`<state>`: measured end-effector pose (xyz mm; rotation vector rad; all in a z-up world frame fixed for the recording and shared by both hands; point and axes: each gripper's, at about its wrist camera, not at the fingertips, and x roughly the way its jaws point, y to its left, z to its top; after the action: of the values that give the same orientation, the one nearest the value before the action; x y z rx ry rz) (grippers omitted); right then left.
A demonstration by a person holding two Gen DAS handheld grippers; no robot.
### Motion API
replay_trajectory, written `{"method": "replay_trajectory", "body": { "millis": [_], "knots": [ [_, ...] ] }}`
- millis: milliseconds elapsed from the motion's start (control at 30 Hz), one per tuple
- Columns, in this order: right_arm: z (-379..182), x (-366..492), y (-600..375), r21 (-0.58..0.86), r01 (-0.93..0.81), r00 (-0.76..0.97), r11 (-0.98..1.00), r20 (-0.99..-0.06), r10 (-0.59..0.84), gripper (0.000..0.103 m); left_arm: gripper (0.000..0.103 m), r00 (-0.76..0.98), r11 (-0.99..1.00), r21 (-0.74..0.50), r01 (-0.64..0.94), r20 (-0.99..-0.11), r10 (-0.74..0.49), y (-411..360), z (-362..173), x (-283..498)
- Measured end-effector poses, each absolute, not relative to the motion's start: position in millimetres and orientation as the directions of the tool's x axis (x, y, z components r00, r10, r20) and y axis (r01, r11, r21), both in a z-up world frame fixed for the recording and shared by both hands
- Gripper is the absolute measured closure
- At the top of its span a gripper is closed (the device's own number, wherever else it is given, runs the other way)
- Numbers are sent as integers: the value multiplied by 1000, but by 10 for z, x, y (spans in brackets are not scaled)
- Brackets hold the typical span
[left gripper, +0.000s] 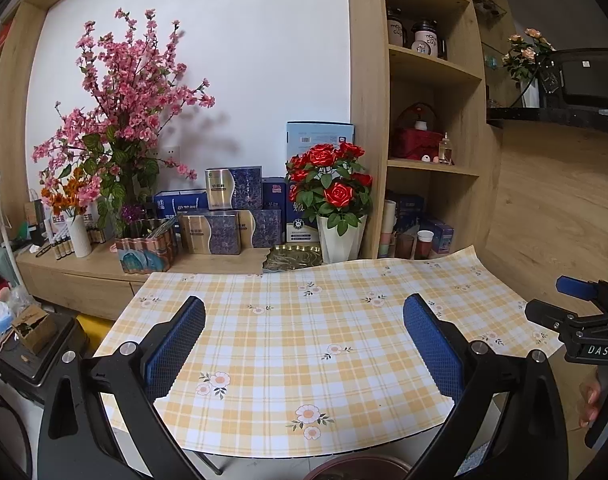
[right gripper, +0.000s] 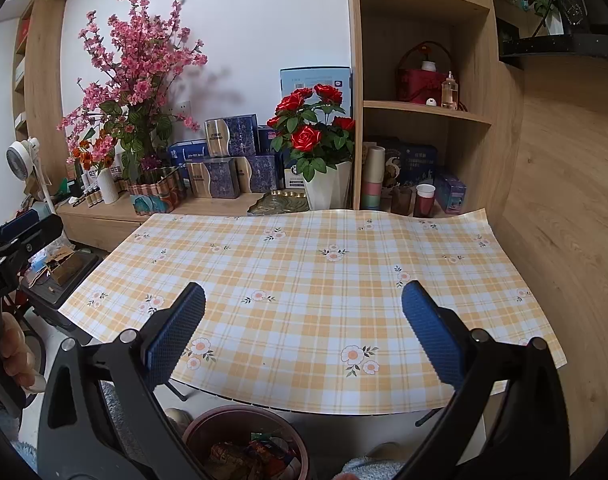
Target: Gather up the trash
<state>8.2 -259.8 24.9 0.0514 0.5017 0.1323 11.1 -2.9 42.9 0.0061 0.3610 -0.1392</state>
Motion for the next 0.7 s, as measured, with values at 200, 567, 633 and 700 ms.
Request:
{"method": "replay_trajectory", "body": {
  "millis": [200, 567, 633, 700],
  "knots": [
    [270, 99, -2602, 81, -115, 867, 990, -479, 140, 6, 6, 926, 991, -17, 136, -353, -133, -28, 431, 110],
    [278, 100, -2596, 80, -114, 867, 990, -479, 138, 6, 6, 929, 991, -8, 132, -348, -127, -31, 411, 93],
    [271, 98, -2595, 79, -116, 867, 990, -479, 139, 6, 6, 931, 992, -3, 126, -345, -119, -33, 414, 83],
    [276, 101, -2593, 74, -115, 867, 991, -479, 136, 6, 6, 933, 993, 1, 121, -341, -114, -31, 422, 72]
  ]
}}
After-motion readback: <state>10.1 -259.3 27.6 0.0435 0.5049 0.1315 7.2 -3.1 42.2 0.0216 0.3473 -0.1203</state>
